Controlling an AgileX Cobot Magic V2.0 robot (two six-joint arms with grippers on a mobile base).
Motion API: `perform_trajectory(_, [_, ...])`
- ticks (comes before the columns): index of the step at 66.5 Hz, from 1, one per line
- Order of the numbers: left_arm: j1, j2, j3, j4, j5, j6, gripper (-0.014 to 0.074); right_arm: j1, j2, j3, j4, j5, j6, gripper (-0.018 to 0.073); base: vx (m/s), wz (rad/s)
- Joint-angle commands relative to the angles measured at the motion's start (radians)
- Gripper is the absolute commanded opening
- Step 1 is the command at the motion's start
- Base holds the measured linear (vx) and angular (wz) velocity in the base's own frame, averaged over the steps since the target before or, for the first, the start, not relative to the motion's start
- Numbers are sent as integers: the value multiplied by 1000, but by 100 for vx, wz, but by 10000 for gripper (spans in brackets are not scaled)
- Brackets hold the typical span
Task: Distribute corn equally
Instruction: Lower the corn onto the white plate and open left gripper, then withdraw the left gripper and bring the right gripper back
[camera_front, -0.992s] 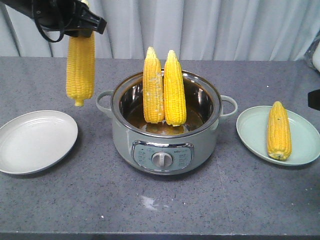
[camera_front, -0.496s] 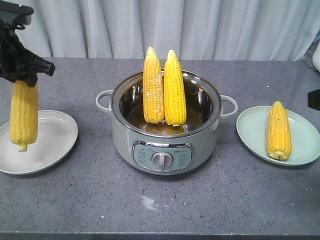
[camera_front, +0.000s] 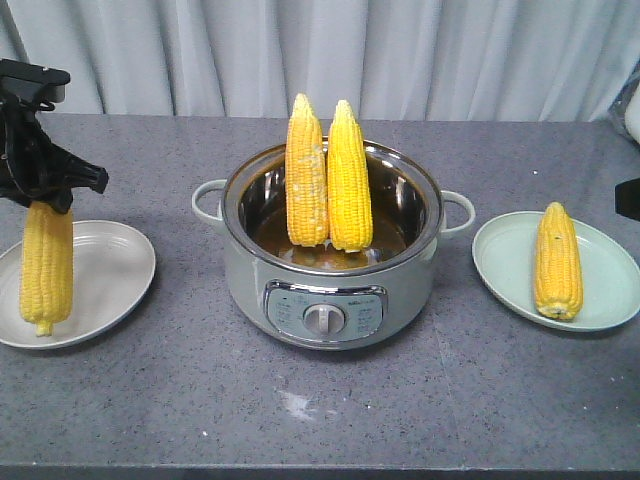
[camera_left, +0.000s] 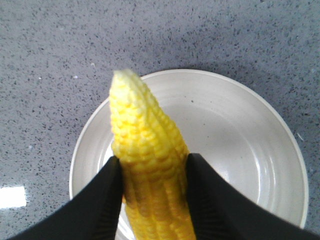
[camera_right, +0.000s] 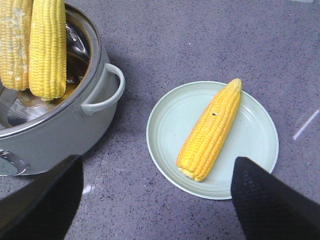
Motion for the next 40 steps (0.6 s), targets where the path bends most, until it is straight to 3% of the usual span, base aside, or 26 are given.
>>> perform_trajectory(1, [-2,-34,-24,5,-28,-18,79,-2,-12,-26,20,-57,-8,577,0,0])
perform_trajectory(9, [-2,-20,-24,5,-18,-28,134,-2,-12,-26,20,-57,-8,577,0,0])
perform_trajectory(10, [-2,-88,-25,5,-98,-32,619,-2,-12,-26,20,-57,-8,577,0,0])
perform_trajectory(26, [-2,-242,15,4,-143,-41,586,-2,-12,-26,20,-57,-8,577,0,0])
perform_trajectory(40, [-2,-445,190,5,-282,-112,586,-2,-12,-26,23,-57,-8,577,0,0])
